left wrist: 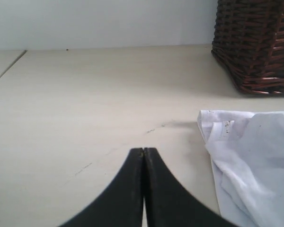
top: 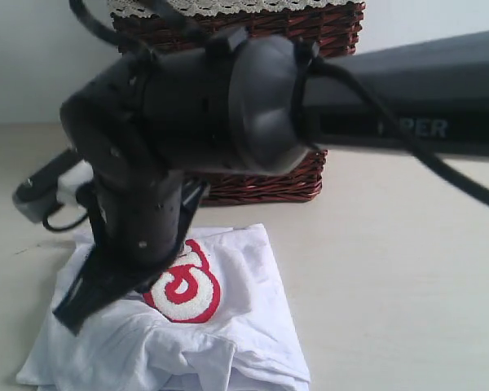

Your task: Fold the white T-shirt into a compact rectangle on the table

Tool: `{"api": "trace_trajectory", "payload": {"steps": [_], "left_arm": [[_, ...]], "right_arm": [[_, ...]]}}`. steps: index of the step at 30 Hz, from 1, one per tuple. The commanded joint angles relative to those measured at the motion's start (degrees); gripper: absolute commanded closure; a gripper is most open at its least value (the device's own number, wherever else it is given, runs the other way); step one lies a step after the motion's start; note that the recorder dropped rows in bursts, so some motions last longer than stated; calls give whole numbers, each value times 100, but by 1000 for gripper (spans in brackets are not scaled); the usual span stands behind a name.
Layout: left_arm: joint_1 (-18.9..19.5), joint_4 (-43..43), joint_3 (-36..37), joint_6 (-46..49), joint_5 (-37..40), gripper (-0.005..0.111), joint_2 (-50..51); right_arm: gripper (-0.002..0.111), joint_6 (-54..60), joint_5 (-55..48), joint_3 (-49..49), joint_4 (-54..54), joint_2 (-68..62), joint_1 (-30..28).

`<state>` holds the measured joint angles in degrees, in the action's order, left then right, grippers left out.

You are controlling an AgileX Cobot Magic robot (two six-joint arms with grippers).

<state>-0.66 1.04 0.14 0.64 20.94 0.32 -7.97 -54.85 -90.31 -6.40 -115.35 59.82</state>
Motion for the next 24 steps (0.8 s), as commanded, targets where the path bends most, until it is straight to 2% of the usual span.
{"api": "trace_trajectory", "payload": {"steps": [1, 4, 12, 24], "left_arm": [[22, 21, -14, 8, -35, 107, -32], [22, 21, -14, 8, -35, 107, -32], [22, 21, -14, 8, -35, 107, -32], [22, 21, -14, 8, -35, 107, -32]], "right_arm": [[108, 64, 724, 803, 263, -33, 242], [108, 76, 1044, 1035, 322, -185, 338], [108, 76, 1065, 1053, 145, -672, 347], [108, 60, 763, 1179, 123, 820, 347]]}}
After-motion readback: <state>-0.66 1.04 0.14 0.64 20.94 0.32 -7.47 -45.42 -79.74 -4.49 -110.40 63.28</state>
